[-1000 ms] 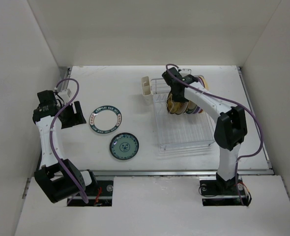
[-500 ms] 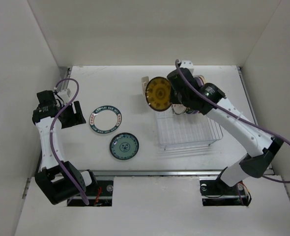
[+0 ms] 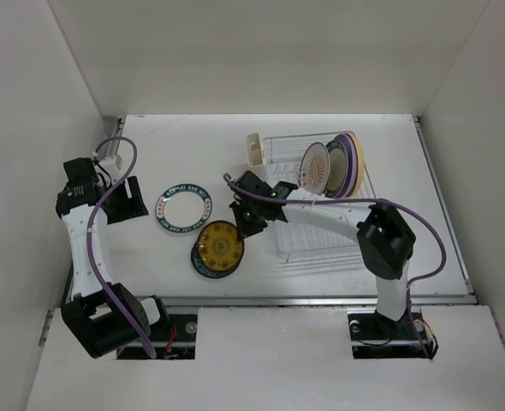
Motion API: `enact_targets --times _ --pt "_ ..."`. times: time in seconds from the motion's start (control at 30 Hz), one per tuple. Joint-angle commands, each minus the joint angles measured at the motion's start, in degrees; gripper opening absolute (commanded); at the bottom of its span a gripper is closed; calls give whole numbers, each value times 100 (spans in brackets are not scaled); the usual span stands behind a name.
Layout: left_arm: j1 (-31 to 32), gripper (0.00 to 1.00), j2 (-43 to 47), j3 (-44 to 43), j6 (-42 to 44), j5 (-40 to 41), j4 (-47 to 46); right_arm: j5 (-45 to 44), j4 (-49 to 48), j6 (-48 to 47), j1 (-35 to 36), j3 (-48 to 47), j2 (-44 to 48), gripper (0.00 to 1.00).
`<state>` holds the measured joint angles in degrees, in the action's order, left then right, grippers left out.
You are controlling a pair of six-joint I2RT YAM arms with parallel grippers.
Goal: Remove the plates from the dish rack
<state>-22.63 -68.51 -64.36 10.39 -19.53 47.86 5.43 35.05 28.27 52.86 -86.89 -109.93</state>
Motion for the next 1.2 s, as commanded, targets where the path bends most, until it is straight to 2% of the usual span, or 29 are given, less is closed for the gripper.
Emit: enact_targets --times 0.0,0.03,0.07,0.17,0.2,0.33,0.37,0.47,0.53,0.67,0.73,0.83,0.9,1.03,1.1,1.17 --pt "-22 67 154 -68 103 63 110 380 -534 12 40 -197 -116 12" --pt "-22 67 154 -68 103 63 110 380 -456 12 40 -197 -247 19" --pt "-22 67 154 -68 103 63 110 380 -385 12 40 -197 -318 33" --pt "-22 67 154 -68 103 63 110 56 1 -102 242 -416 -582 56" --pt "-22 67 154 -68 103 63 110 -59 115 -155 242 -486 -652 60" --pt "-22 67 154 -68 103 63 110 -603 529 -155 409 -741 -688 64" --pt "-22 67 154 -68 103 63 110 -700 582 -103 409 -811 -479 64" --pt "-22 67 154 -68 103 63 110 -1199 635 99 409 -812 119 73" --pt "-22 67 154 -68 103 63 110 -1744 940 335 200 -969 969 77" --pt "-22 67 154 -68 103 63 110 -2326 1328 530 -301 -1216 1693 78" --pt "-22 67 154 -68 103 11 110 -2879 1600 530 -784 -1330 2017 80" --pt "-22 67 154 -68 103 -42 110 -3214 2065 644 -1742 -1505 1924 81" --pt "-22 69 154 -68 103 -103 110 -3320 2216 644 -2268 -1611 1765 75" --pt "-22 69 154 -68 103 -104 162 -3321 2270 478 -2745 -1866 1265 66" --pt "-22 69 154 -68 103 -104 163 -3251 2200 303 -2824 -1928 992 66" --pt "-22 69 154 -68 103 -104 163 -3128 2059 232 -2825 -1876 869 56"
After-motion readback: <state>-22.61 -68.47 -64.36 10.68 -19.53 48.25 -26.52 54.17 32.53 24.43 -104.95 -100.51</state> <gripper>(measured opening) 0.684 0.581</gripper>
